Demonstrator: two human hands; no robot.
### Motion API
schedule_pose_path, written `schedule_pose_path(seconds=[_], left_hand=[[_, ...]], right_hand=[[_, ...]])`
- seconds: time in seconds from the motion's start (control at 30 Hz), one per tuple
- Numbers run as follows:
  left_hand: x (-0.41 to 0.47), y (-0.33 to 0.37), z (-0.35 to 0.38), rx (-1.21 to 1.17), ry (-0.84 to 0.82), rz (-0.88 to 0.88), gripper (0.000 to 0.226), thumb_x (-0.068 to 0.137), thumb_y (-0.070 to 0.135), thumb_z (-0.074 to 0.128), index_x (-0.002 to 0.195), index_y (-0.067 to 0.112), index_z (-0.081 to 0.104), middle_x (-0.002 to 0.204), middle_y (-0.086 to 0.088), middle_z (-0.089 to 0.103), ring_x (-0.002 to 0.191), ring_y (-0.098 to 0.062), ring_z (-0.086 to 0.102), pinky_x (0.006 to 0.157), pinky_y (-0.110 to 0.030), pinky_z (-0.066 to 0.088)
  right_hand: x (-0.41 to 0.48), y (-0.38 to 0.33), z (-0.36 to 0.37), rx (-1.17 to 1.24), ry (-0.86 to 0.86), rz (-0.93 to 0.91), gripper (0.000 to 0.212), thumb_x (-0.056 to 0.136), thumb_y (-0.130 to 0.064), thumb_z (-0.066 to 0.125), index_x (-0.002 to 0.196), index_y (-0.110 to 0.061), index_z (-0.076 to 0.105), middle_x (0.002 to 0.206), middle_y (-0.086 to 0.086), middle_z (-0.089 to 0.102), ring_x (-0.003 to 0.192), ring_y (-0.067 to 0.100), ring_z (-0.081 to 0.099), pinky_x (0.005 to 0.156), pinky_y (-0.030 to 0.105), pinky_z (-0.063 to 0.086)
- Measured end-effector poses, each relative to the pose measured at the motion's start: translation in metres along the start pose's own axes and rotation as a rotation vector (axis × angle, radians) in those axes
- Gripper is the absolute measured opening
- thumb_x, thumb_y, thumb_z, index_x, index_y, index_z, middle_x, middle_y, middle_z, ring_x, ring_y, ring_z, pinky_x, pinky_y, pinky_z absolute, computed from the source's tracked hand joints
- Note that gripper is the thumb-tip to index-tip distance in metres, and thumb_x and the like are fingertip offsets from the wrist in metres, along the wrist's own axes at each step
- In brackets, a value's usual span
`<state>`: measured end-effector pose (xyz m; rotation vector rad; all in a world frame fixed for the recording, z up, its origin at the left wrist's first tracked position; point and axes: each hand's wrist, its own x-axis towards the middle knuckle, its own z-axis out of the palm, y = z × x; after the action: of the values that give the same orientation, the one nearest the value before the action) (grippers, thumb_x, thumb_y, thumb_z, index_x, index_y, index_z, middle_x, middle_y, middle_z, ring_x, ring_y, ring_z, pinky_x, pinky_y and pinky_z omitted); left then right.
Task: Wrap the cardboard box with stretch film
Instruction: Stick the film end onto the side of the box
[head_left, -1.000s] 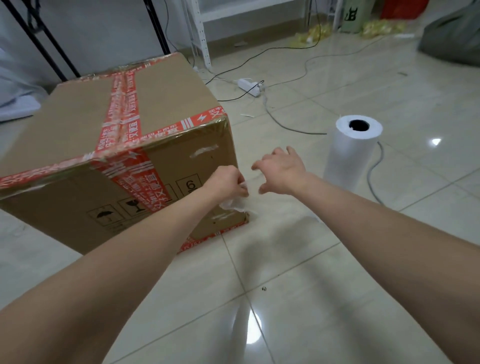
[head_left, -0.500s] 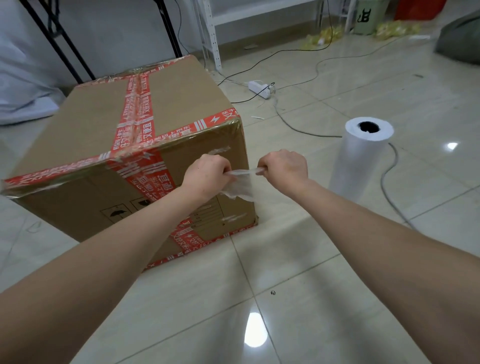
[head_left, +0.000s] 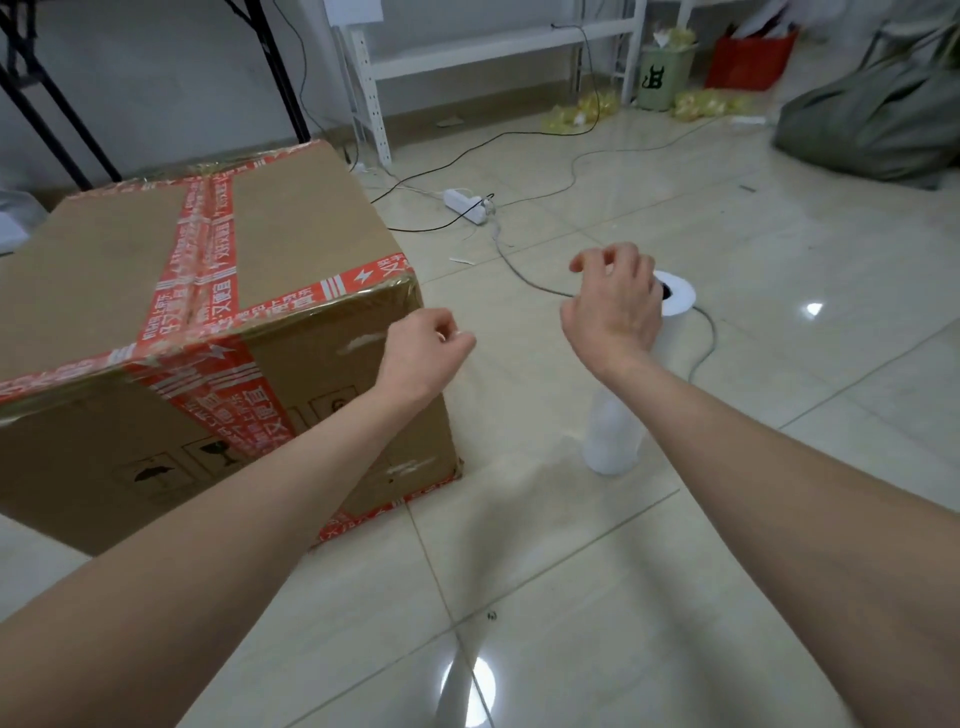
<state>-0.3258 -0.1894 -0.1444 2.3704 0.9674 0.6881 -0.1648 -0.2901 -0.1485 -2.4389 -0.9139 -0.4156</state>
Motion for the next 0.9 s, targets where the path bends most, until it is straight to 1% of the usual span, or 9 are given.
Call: schedule_pose_path(seconds=[0.07, 0.13, 0.23, 0.27, 0.37, 0.5, 0.7, 0.83, 0.9], left_hand=[[0.009, 0.014, 0.015, -0.229, 0.04, -0.13, 0.02, 0.081, 0.015, 0.056, 0.063, 0.008, 0.053, 0.065, 0.002, 0.055, 0.06, -0.01, 0.044, 0.057, -0.023, 0.035], [0.013, 0.023, 0.028, -0.5, 0.059, -0.259, 0.021, 0.078, 0.017, 0.056, 0.06, 0.012, 0.046, 0.063, 0.005, 0.058, 0.062, -0.009, 0.049, 0.06, -0.023, 0.036], [0.015, 0.029, 0.035, -0.999, 0.102, -0.422, 0.025, 0.084, 0.0, 0.044, 0.06, 0.01, 0.042, 0.048, 0.004, 0.06, 0.051, -0.009, 0.059, 0.064, -0.03, 0.045], [0.014, 0.028, 0.033, -1.023, 0.095, -0.427, 0.026, 0.085, -0.003, 0.04, 0.062, 0.008, 0.043, 0.043, 0.003, 0.057, 0.046, -0.01, 0.058, 0.064, -0.032, 0.052], [0.008, 0.016, 0.029, -0.68, 0.052, -0.312, 0.02, 0.085, 0.003, 0.04, 0.066, 0.008, 0.042, 0.051, -0.003, 0.048, 0.047, -0.016, 0.05, 0.059, -0.034, 0.053], [0.0, -0.003, 0.036, -0.169, -0.02, -0.117, 0.025, 0.085, 0.009, 0.042, 0.063, 0.012, 0.032, 0.061, -0.005, 0.035, 0.059, -0.017, 0.033, 0.057, -0.033, 0.028], [-0.001, -0.013, 0.039, 0.035, -0.019, -0.119, 0.028, 0.084, 0.011, 0.041, 0.06, 0.014, 0.027, 0.057, -0.001, 0.03, 0.055, -0.019, 0.026, 0.052, -0.029, 0.021], [-0.001, -0.024, 0.033, 0.041, -0.01, -0.158, 0.025, 0.084, 0.012, 0.041, 0.061, 0.013, 0.031, 0.059, -0.003, 0.037, 0.057, -0.02, 0.032, 0.053, -0.03, 0.025], [0.0, -0.026, 0.03, 0.032, 0.0, -0.17, 0.025, 0.084, 0.012, 0.041, 0.061, 0.013, 0.031, 0.061, -0.005, 0.039, 0.057, -0.02, 0.033, 0.054, -0.031, 0.027]], right_hand=[[0.009, 0.023, -0.005, -0.072, -0.049, 0.161, 0.059, 0.082, -0.033, 0.067, 0.135, -0.024, 0.043, 0.144, 0.01, 0.031, 0.132, 0.03, 0.03, 0.107, 0.039, 0.024], [0.012, 0.04, -0.009, -0.08, -0.213, 0.308, 0.077, 0.076, -0.053, 0.07, 0.139, -0.024, 0.036, 0.147, 0.011, 0.025, 0.133, 0.033, 0.03, 0.105, 0.041, 0.028], [0.014, 0.054, -0.006, -0.002, -0.295, 0.397, 0.078, 0.078, -0.066, 0.06, 0.138, -0.022, 0.037, 0.141, 0.01, 0.03, 0.125, 0.034, 0.037, 0.095, 0.039, 0.036], [0.015, 0.055, -0.005, 0.023, -0.273, 0.404, 0.077, 0.08, -0.068, 0.056, 0.138, -0.021, 0.037, 0.141, 0.011, 0.031, 0.124, 0.034, 0.037, 0.094, 0.04, 0.037], [0.021, 0.053, -0.002, 0.02, -0.223, 0.437, 0.078, 0.081, -0.069, 0.052, 0.138, -0.019, 0.036, 0.14, 0.012, 0.033, 0.123, 0.034, 0.038, 0.091, 0.039, 0.038], [0.03, 0.051, -0.001, 0.045, -0.251, 0.461, 0.064, 0.08, -0.054, 0.063, 0.132, -0.02, 0.043, 0.137, 0.011, 0.031, 0.12, 0.035, 0.038, 0.081, 0.035, 0.036], [0.028, 0.061, -0.003, 0.104, -0.272, 0.361, 0.055, 0.08, -0.036, 0.055, 0.133, -0.026, 0.047, 0.142, 0.004, 0.035, 0.126, 0.033, 0.035, 0.099, 0.04, 0.036], [0.022, 0.06, -0.002, 0.116, -0.266, 0.451, 0.073, 0.078, -0.058, 0.06, 0.139, -0.025, 0.037, 0.141, 0.009, 0.031, 0.125, 0.033, 0.037, 0.091, 0.039, 0.036], [0.023, 0.059, 0.0, 0.163, -0.262, 0.464, 0.071, 0.079, -0.056, 0.062, 0.138, -0.025, 0.038, 0.139, 0.009, 0.032, 0.124, 0.033, 0.038, 0.083, 0.036, 0.035]])
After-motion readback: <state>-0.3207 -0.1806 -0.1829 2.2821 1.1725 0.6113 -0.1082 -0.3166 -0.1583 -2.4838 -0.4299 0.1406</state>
